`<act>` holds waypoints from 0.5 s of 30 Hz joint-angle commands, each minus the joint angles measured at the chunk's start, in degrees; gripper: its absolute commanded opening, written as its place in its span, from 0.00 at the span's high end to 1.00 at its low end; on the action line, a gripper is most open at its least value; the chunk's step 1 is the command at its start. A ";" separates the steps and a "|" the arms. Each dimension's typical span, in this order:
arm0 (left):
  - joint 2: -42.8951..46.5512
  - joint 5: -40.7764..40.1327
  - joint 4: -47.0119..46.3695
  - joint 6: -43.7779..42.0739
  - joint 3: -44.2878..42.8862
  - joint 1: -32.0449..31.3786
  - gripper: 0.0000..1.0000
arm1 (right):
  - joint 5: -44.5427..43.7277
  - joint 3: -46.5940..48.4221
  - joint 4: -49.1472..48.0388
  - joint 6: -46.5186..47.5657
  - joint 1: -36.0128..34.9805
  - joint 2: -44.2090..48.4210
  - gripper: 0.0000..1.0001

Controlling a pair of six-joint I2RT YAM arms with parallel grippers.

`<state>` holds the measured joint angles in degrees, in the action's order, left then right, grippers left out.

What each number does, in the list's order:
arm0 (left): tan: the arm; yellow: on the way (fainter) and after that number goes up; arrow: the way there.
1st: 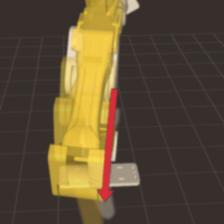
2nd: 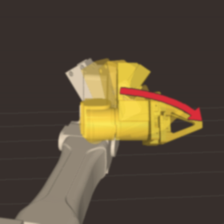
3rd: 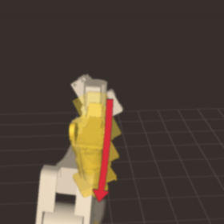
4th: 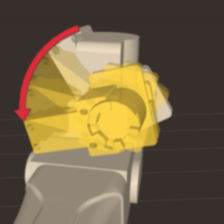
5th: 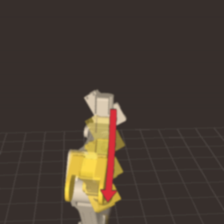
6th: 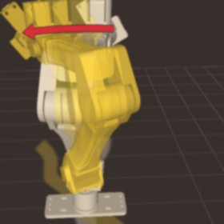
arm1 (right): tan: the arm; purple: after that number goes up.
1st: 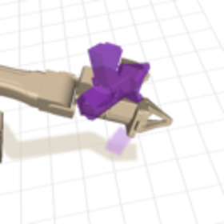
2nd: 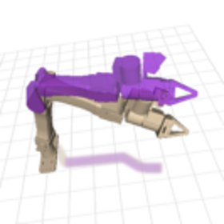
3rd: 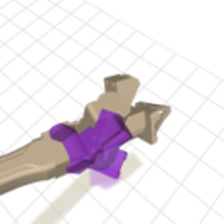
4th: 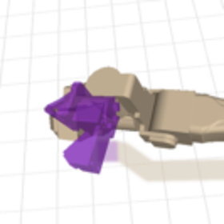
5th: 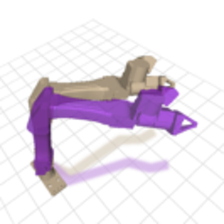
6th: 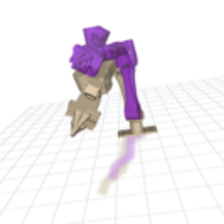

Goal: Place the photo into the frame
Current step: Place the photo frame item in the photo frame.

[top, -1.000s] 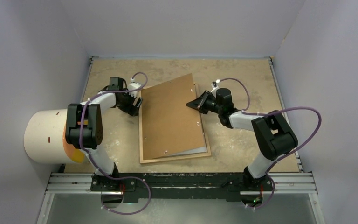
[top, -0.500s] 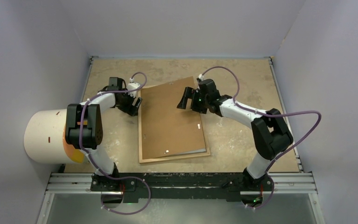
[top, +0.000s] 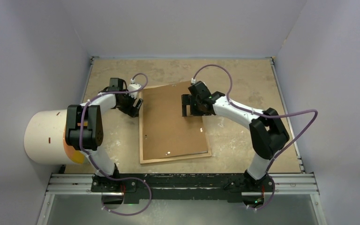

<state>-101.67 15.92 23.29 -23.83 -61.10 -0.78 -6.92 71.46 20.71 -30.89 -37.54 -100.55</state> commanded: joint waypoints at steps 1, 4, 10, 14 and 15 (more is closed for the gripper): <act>0.27 -0.22 5.11 -0.66 1.36 -0.02 0.23 | 2.65 -2.68 -3.86 2.02 0.99 8.83 0.01; 0.41 -0.26 5.42 -0.87 1.34 -0.01 0.23 | 9.58 -7.04 -10.78 1.76 3.07 12.91 0.01; 0.42 -0.23 5.63 -0.90 1.27 0.08 0.23 | 12.51 -6.55 -8.88 1.10 6.02 12.42 0.01; 0.29 0.55 5.85 -0.54 1.04 0.07 0.23 | 13.20 -6.44 -11.42 0.57 7.39 14.20 0.01; 0.23 1.17 5.95 -0.43 0.88 0.14 0.23 | 13.16 -5.67 -12.03 0.79 7.39 14.05 0.01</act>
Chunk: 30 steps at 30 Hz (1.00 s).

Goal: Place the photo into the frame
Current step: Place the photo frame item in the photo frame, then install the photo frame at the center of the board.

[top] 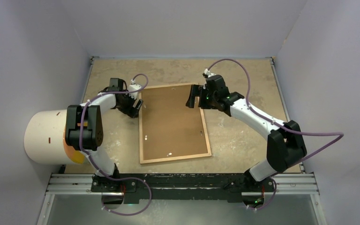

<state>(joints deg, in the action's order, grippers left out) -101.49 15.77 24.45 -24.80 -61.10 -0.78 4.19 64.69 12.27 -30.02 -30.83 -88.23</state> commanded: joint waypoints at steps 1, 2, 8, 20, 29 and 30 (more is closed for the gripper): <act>0.01 2.22 5.05 0.73 0.63 0.28 0.23 | 2.18 2.16 -3.73 0.70 0.45 1.29 0.01; -0.16 3.23 5.40 0.97 0.37 0.33 0.23 | 3.55 2.52 -4.49 -0.13 -0.32 0.70 0.01; 0.13 11.09 8.62 0.05 0.60 0.43 0.26 | 13.32 -4.18 -21.63 -9.34 -8.40 -1.70 0.10; 1.13 20.26 11.88 -2.93 1.35 0.61 0.40 | 12.98 -6.46 -37.42 -15.90 -21.94 -14.02 0.41; -4.71 21.76 12.03 -3.62 -2.44 0.05 0.45 | 11.57 -5.69 -36.97 -14.44 -22.82 -17.76 0.42; -5.02 21.68 11.89 -3.75 -2.49 -0.16 0.46 | 11.48 -5.36 -36.86 -14.13 -22.89 -18.49 0.42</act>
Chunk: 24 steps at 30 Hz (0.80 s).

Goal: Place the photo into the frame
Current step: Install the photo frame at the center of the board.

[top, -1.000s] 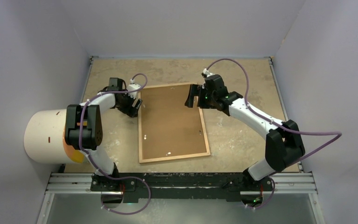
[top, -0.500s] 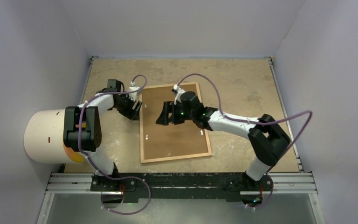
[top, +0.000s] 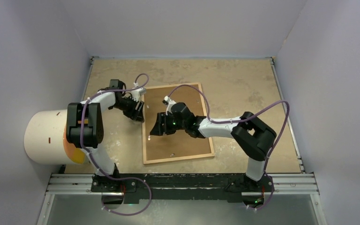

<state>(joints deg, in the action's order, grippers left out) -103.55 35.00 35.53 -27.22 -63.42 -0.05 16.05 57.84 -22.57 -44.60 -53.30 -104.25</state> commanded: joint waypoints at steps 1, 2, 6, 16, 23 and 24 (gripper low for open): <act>-3.29 2.44 0.77 -1.46 -0.25 -1.14 0.46 | -0.47 1.90 -1.82 0.66 -0.48 -3.25 0.42; -3.51 2.25 0.79 -1.72 -0.36 -1.29 0.47 | -0.57 2.33 -1.83 1.08 -0.56 -3.98 0.42; -4.80 1.36 0.74 -2.12 -0.48 -1.47 0.54 | 0.07 3.12 -3.32 0.66 -0.76 -6.70 0.43; -5.18 1.37 1.08 -3.25 1.50 -1.47 0.65 | 3.83 4.92 -5.97 -2.14 -1.91 -11.79 0.63; -5.14 1.55 0.86 -3.84 2.24 -1.41 0.66 | 3.24 6.32 -4.98 -1.94 -2.38 -12.61 0.62; -5.17 1.48 0.86 -3.93 2.25 -1.39 0.66 | 3.07 6.58 -4.66 -1.79 -2.34 -12.76 0.62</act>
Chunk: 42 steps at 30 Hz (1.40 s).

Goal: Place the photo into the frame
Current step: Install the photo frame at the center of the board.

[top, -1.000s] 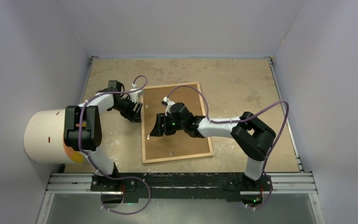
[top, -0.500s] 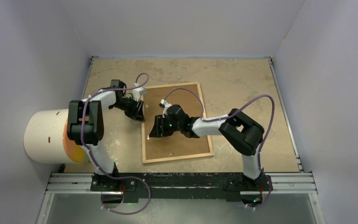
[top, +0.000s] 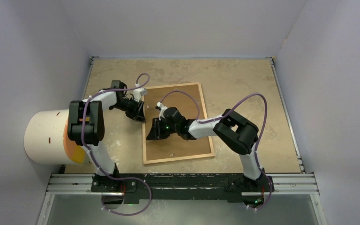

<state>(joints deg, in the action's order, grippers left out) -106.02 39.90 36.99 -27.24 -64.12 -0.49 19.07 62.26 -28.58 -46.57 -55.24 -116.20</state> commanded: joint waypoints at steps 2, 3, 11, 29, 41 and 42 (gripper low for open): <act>-2.64 -3.66 -0.80 -4.10 3.18 -1.01 0.67 | -0.31 2.61 1.94 0.48 -0.39 -0.99 0.62; -2.55 -3.76 -0.86 -4.23 3.33 -0.98 0.67 | -0.57 2.73 2.10 0.55 -0.39 -1.10 0.62; -2.60 -3.43 -1.03 -4.92 3.97 -1.01 0.67 | -1.39 4.00 3.18 0.81 -0.40 -2.65 0.64; -3.40 -3.51 -0.78 -5.90 4.35 -0.97 0.67 | 10.44 6.33 2.67 2.69 -0.24 -4.30 0.68; -3.32 -3.86 0.33 -6.58 3.18 -0.41 0.68 | 11.60 3.35 4.70 6.15 6.94 1.16 0.65; -3.36 -3.86 0.43 -6.59 3.05 -0.32 0.68 | 11.56 3.42 5.20 6.74 7.34 1.39 0.64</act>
<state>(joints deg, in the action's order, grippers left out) -105.73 41.32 35.97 -28.21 -63.16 -0.01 30.70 66.92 -25.36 -42.72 -51.94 -119.72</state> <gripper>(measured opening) 0.327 0.343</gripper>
